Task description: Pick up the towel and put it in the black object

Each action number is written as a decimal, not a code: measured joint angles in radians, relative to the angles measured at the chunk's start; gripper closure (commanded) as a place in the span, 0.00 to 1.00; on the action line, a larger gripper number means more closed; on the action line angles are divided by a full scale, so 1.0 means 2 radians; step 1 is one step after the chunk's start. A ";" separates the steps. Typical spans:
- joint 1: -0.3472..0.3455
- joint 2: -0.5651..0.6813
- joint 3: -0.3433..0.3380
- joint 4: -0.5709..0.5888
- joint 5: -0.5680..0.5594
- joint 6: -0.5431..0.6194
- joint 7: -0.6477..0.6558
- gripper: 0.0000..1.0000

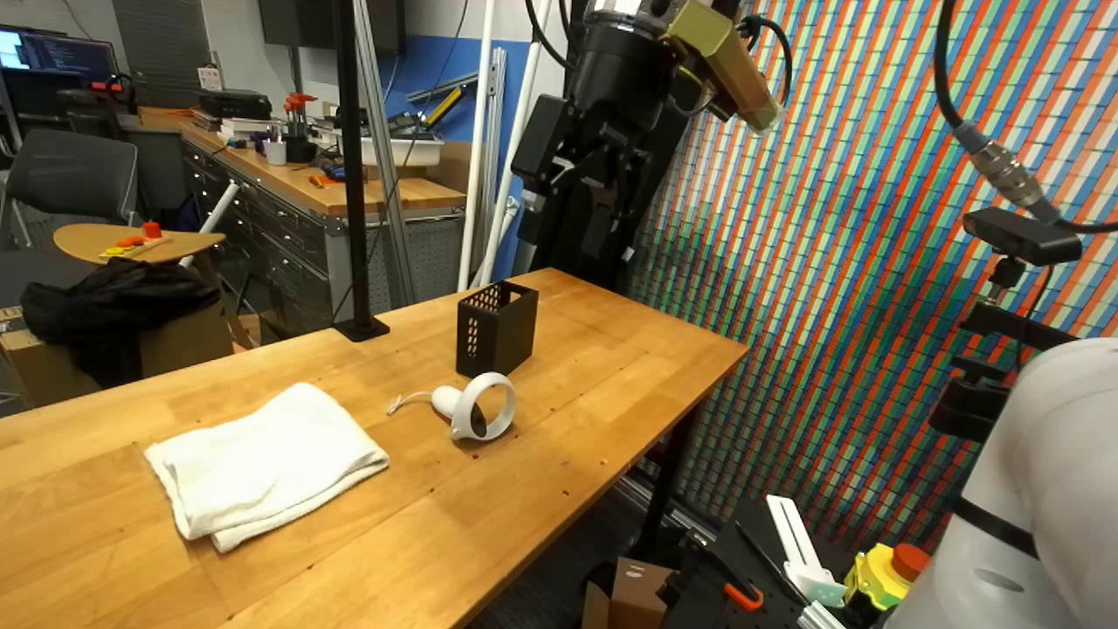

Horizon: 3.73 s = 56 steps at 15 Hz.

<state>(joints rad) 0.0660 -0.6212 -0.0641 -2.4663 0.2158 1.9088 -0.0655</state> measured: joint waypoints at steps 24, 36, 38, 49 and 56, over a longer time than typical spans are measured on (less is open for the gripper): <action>0.047 0.357 0.110 0.328 -0.092 0.032 -0.026 0.00; 0.056 0.526 0.111 0.427 -0.134 0.091 -0.025 0.00; 0.058 0.553 0.111 0.436 -0.134 0.099 -0.024 0.00; 0.059 0.667 0.111 0.488 -0.129 0.107 -0.024 0.00; 0.054 0.733 0.111 0.533 -0.123 0.111 -0.025 0.25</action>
<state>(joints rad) 0.1735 0.8447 0.1579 -1.4007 -0.0305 2.1301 -0.1153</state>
